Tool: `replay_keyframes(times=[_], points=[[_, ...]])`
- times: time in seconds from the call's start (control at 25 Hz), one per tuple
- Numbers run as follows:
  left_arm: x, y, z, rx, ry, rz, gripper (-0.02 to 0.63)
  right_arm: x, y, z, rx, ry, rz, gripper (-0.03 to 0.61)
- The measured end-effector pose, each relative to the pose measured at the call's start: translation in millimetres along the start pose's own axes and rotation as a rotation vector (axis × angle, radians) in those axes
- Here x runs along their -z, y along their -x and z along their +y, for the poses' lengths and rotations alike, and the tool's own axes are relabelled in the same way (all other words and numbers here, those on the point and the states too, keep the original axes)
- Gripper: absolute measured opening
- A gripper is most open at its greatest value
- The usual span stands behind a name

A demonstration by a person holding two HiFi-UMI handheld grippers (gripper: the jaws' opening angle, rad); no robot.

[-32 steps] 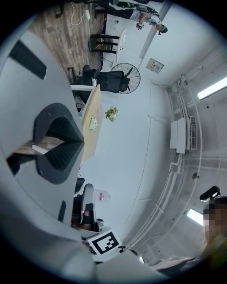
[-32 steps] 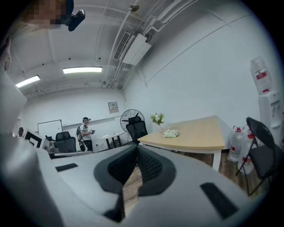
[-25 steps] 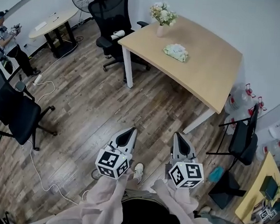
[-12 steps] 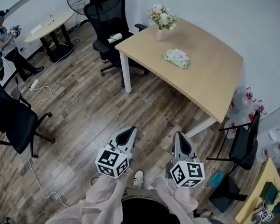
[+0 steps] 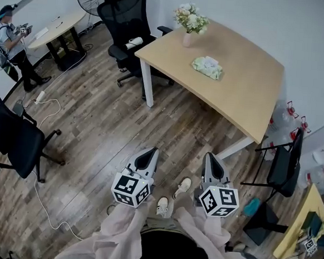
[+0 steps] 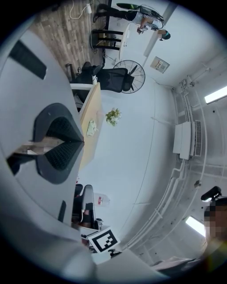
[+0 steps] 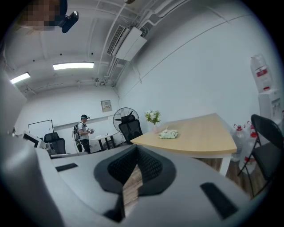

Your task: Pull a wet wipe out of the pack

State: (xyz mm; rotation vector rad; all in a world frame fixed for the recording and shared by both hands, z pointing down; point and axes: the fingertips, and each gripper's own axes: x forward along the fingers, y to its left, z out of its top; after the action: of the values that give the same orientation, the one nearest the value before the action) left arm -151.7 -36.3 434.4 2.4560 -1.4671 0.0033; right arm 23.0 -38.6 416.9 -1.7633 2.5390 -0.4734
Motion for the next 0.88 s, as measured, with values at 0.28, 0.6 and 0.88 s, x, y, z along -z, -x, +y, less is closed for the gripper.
replay_keyframes(times=[0.28, 0.6, 0.88], points=[[1.6, -13.7, 3.0, 0.008, -0.006, 0.016, 0.011, -1.0, -13.1, -7.9, 0.007, -0.008, 0.002, 0.011], [-0.5, -52.3, 6.7, 0.022, -0.012, 0.030, 0.011, -5.9, -39.3, -29.1, 0.015, -0.013, 0.011, 0.011], [-1.1, -98.0, 5.9, 0.040, -0.016, 0.045, 0.011, -13.6, -67.8, -64.7, 0.034, -0.026, 0.012, 0.011]])
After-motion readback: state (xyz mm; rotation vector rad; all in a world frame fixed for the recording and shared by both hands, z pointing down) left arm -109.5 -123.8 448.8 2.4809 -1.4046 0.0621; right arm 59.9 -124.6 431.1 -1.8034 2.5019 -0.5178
